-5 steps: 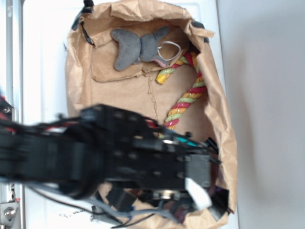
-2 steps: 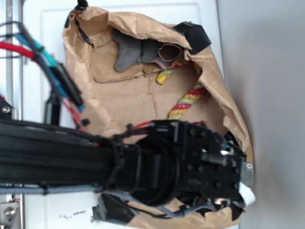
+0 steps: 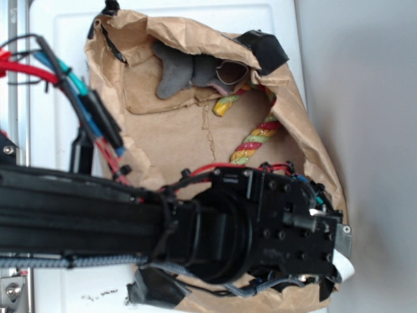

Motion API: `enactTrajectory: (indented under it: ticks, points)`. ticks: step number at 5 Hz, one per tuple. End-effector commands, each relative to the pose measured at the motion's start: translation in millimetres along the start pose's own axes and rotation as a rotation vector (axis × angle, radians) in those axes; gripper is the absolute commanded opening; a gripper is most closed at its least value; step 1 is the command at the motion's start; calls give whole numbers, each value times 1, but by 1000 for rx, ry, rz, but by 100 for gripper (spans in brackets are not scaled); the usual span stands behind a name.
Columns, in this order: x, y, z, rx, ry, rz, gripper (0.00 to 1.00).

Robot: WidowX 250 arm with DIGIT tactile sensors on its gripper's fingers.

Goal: Grab the green block.

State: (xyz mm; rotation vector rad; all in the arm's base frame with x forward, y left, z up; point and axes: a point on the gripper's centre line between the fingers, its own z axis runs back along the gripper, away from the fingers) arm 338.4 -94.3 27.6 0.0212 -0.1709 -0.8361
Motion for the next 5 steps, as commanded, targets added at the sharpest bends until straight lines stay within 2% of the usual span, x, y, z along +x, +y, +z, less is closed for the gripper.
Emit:
enactTrajectory:
  ticks: [1, 3, 5]
  points:
    - [-20, 2, 64, -41, -59, -63, 0]
    - [-44, 10, 91, -80, -74, -94, 0]
    - [-58, 19, 109, 7, -71, -63, 0]
